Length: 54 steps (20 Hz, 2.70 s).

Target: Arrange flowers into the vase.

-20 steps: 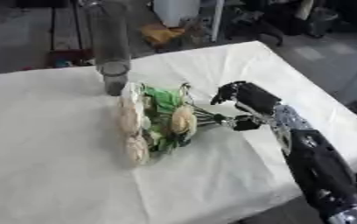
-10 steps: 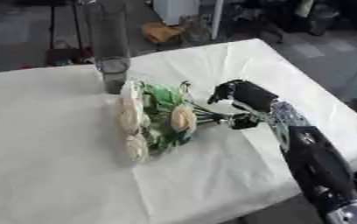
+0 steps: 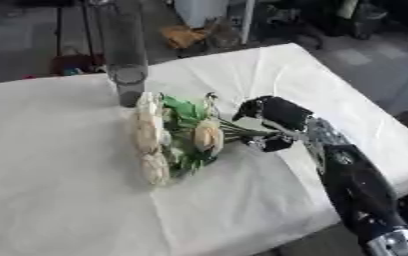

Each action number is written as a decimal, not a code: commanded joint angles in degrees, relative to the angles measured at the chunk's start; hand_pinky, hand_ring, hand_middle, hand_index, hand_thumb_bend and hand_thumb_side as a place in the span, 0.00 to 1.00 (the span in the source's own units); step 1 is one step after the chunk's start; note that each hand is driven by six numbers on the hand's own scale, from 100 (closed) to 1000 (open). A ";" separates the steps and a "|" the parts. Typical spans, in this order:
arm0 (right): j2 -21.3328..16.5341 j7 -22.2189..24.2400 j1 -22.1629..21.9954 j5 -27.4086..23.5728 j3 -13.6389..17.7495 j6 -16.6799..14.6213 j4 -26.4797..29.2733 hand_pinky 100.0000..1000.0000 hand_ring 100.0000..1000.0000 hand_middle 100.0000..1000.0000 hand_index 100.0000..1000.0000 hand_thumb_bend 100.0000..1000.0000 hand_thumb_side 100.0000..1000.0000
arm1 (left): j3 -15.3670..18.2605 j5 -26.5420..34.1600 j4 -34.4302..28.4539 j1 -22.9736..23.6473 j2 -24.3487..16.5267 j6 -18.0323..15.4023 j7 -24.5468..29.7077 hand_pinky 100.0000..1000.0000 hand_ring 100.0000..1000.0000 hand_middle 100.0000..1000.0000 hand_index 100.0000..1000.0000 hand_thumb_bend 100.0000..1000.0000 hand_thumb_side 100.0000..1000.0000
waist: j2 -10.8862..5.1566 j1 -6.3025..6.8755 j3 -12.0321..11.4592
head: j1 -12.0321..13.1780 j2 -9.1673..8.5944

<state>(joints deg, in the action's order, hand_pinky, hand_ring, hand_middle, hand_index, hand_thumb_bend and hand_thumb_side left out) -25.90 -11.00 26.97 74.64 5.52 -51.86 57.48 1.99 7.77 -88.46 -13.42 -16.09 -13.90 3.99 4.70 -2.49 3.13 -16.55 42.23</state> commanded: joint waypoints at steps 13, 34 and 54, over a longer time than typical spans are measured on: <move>-0.54 -0.18 1.51 3.77 2.30 -0.07 -1.50 0.63 0.62 0.66 0.78 0.30 0.11 | 0.22 0.05 -0.75 -0.52 -0.47 -0.02 0.10 0.55 0.60 0.72 0.79 0.74 0.77 | -0.48 0.30 -0.14 | -0.22 -0.04; -0.73 4.21 1.67 4.93 3.53 1.19 -2.90 0.67 0.69 0.75 0.85 0.29 0.24 | 0.31 0.22 -0.76 -0.46 -0.44 -0.01 0.17 0.55 0.61 0.72 0.79 0.74 0.77 | -0.48 0.41 0.02 | -0.42 -0.01; -1.38 17.16 2.11 -5.73 5.82 1.86 -1.28 0.69 0.67 0.73 0.86 0.28 0.32 | 0.42 0.28 -0.75 -0.36 -0.53 0.10 0.31 0.55 0.61 0.72 0.79 0.74 0.77 | -0.60 0.35 0.07 | -0.45 0.15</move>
<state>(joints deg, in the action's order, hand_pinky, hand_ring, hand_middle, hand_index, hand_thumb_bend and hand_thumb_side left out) -25.44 5.45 27.87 69.94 10.85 -50.10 54.79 2.03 7.77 -88.46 -13.37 -16.08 -13.76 4.14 4.71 -2.18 3.17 -16.81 42.23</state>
